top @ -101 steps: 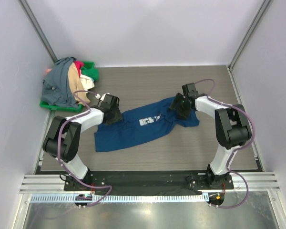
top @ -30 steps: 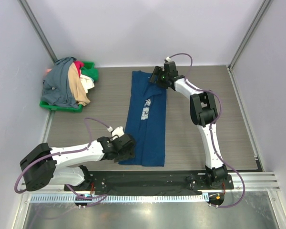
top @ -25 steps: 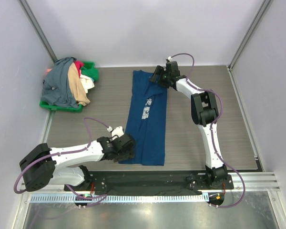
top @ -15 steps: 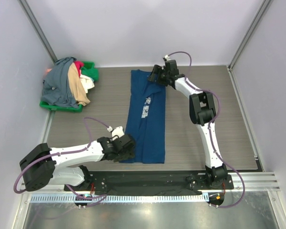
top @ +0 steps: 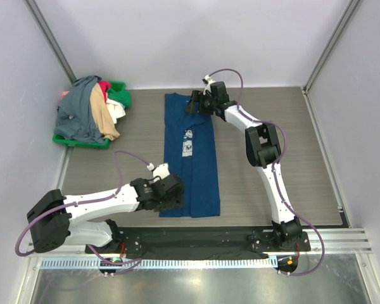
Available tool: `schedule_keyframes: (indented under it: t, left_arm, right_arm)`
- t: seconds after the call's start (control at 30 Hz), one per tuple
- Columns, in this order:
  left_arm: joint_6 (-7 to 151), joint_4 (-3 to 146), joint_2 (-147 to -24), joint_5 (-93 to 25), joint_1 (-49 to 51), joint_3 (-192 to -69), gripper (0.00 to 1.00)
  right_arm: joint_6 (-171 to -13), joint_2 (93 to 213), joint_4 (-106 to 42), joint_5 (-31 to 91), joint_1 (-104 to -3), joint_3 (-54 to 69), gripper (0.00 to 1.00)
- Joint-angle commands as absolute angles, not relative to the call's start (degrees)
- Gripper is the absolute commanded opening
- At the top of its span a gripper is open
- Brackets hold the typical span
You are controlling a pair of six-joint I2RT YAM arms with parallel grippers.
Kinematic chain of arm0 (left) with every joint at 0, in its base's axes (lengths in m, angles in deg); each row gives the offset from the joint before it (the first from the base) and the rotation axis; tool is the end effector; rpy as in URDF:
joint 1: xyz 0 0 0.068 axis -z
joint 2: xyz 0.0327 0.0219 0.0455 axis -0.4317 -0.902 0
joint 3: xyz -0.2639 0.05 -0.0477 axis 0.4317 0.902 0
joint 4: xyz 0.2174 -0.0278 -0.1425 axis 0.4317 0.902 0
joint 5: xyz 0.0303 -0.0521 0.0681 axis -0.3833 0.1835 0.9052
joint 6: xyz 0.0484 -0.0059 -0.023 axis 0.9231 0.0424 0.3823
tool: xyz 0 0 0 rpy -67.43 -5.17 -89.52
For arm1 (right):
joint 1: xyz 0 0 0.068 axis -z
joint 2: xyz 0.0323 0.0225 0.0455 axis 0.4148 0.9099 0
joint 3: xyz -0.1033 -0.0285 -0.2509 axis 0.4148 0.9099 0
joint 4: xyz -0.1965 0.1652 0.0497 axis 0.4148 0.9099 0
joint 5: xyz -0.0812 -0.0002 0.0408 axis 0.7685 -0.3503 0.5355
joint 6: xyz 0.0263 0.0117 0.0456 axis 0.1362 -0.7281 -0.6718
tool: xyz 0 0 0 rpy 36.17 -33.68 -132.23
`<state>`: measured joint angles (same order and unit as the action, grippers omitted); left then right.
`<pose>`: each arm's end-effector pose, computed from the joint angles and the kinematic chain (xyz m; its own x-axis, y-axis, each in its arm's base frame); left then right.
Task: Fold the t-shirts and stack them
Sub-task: Fold the tshirt
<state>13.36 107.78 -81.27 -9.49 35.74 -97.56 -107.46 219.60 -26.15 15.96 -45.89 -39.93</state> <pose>0.1127 -0.1853 0.1854 -0.8884 -0.2620 -0.3770 -0.1540 0.9437 -0.2929 0.5377 0.2245 0.1507 -0.6839 0.1106 -0.7212 -0.4008 0.7691 0.4979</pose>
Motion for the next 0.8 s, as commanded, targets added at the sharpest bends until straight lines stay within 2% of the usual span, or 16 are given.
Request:
schedule_keyframes:
  t: [0.0, 0.13, 0.27, 0.33, 0.53, 0.67, 0.77]
  left_arm:
    - [16.3, 108.9, -79.8, -6.0, 36.1, -102.9, 0.68]
    - [21.1, 113.1, -78.8, -1.0, 35.9, -109.0, 0.74]
    - [24.7, 116.2, -77.3, 0.4, 32.5, -112.1, 0.79]
    - [25.5, 116.4, -76.5, 0.1, 29.9, -112.0, 0.79]
    - [28.3, 118.4, -75.3, -0.1, 25.0, -111.7, 0.79]
    - [29.3, 114.5, -71.7, -5.5, 19.2, -106.6, 0.8]
    - [29.5, 111.9, -68.8, -8.7, 16.1, -102.9, 0.8]
  right_arm:
    - [-106.2, 216.9, -23.2, 8.8, -46.4, -39.8, 0.86]
    - [-104.7, 211.4, -18.3, 9.3, -46.4, -42.8, 1.0]
    - [-102.7, 200.6, -11.6, 13.7, -46.4, -41.9, 0.99]
    - [-102.7, 195.7, -9.0, 17.2, -46.5, -37.2, 1.0]
    - [-105.0, 175.9, -6.1, 25.2, -46.4, -13.7, 1.0]
    - [-111.1, 164.5, -6.3, 24.9, -47.0, 4.2, 1.0]
    - [-116.2, 155.5, -9.5, 26.1, -49.5, 22.3, 1.0]
